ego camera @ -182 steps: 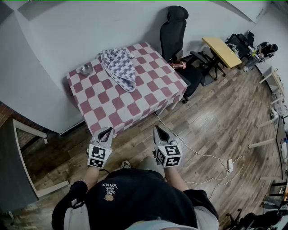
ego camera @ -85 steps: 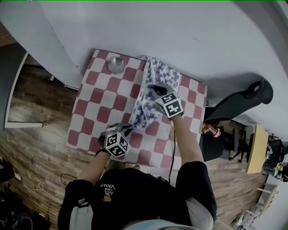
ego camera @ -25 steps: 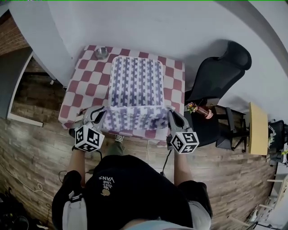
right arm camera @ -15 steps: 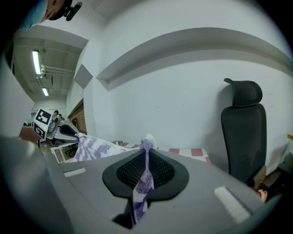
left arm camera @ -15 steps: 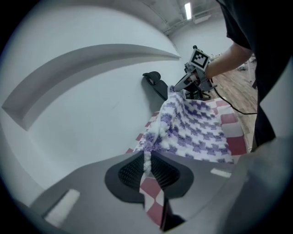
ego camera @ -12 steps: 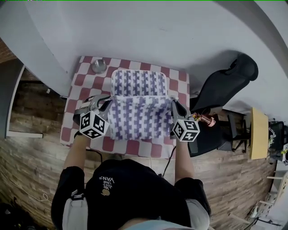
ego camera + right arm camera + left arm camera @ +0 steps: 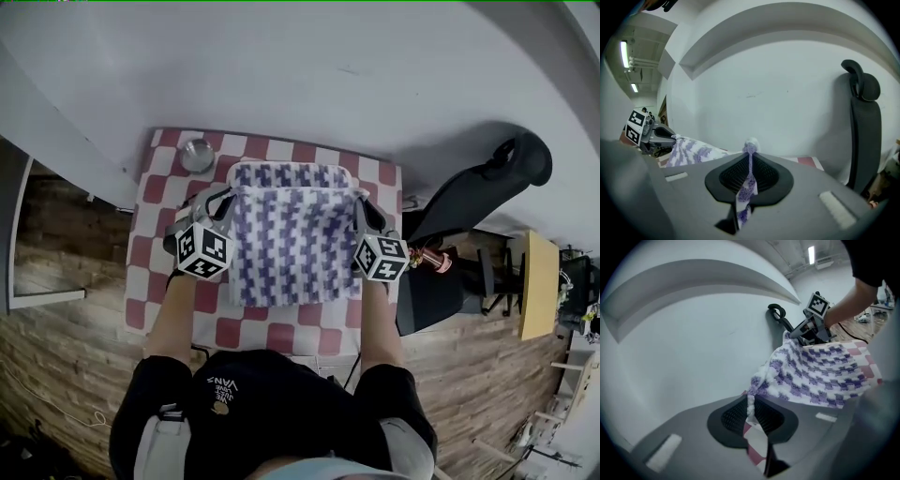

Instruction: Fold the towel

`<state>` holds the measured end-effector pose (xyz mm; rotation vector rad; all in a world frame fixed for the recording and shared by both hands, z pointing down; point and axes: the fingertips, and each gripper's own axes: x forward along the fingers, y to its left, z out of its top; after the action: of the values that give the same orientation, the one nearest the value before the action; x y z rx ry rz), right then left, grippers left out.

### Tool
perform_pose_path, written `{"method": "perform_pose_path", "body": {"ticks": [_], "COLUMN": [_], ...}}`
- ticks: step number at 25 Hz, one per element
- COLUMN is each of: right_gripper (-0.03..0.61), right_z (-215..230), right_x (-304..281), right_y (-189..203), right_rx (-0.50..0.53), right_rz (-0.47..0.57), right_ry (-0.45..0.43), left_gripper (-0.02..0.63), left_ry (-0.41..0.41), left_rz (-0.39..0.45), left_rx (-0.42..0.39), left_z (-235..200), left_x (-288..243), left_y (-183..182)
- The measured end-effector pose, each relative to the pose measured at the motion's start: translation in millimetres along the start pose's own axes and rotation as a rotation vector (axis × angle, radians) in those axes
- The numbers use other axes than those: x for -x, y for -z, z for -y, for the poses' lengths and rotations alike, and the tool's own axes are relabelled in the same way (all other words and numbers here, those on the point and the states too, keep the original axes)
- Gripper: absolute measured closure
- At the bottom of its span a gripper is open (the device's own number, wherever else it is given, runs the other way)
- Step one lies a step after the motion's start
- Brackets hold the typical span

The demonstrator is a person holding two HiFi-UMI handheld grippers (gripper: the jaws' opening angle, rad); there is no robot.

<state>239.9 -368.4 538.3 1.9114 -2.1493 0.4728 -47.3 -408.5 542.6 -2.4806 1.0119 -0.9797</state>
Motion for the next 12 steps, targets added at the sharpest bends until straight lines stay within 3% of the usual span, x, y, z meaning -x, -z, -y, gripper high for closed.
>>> {"method": "perform_pose_path", "body": {"ticks": [12], "right_gripper": [0.554], "right_z": [24], "right_x": [-101], "right_y": [21], "right_rx": [-0.007], "right_rz": [-0.082], "right_ry": [0.040], "left_gripper": [0.575], "left_ry": [0.067], "left_rz": [-0.133], "left_rx": [0.118], "left_z": [-15], "left_x": [-99], "left_y": [53]}}
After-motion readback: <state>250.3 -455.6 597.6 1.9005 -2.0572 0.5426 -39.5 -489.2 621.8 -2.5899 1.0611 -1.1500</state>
